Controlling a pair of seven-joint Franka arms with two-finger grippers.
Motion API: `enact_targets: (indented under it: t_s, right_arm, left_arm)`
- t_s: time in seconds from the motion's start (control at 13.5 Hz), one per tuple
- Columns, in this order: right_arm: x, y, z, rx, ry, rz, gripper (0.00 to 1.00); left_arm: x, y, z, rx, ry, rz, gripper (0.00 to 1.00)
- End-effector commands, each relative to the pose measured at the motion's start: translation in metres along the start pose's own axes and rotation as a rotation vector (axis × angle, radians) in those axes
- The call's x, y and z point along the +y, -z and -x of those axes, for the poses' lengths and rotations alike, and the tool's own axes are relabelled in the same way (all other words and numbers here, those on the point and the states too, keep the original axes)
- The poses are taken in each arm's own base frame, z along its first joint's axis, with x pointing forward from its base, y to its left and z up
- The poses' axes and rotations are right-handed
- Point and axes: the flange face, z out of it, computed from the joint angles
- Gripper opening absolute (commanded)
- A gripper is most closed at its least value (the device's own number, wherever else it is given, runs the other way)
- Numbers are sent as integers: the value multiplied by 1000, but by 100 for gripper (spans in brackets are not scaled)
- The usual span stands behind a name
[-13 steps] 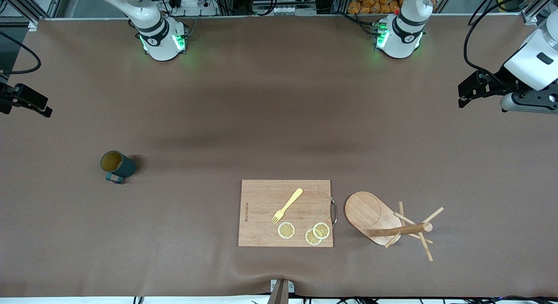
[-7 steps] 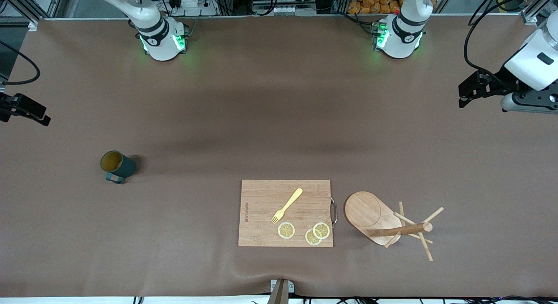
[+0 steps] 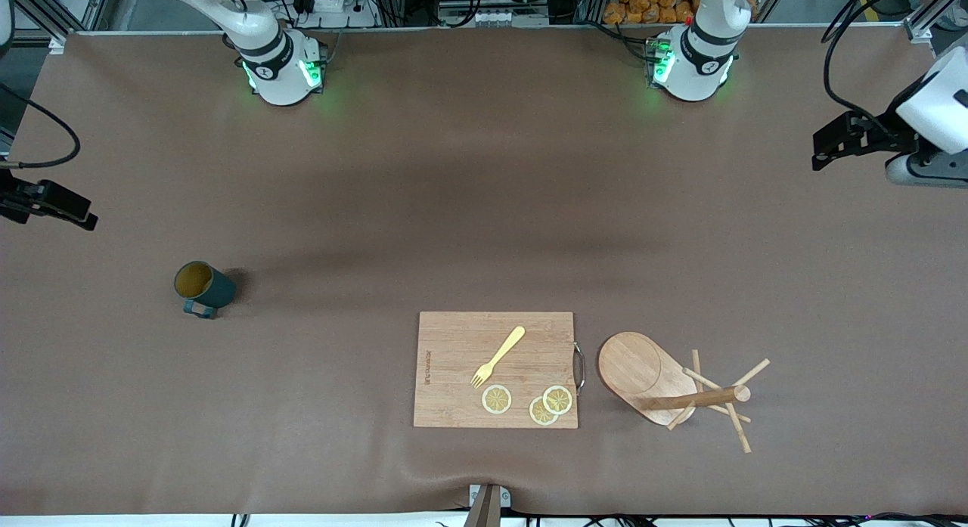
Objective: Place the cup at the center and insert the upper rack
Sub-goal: 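Reach the right gripper down over the teal mug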
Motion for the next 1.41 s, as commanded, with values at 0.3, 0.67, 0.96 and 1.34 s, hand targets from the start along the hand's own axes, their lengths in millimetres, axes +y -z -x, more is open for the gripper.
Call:
enact_targets:
  t_s: [0.3,0.67,0.96,1.34]
  right_arm:
    - [-15,-73,-29,-123,17,2,100]
    - [-11,-142,-36,-177,-10,-16,100]
    - [5,-201,-31,-157,-31,-19,100]
    - [5,-252,-15,-170,-43,-17,100]
  left_arm:
    - [19,13,13,6,-40,-3,100]
    - [17,19,13,22,-41,2,100]
    - [33,11,6,5,-51,63,100]
    - [46,13,8,9,-74,58,100]
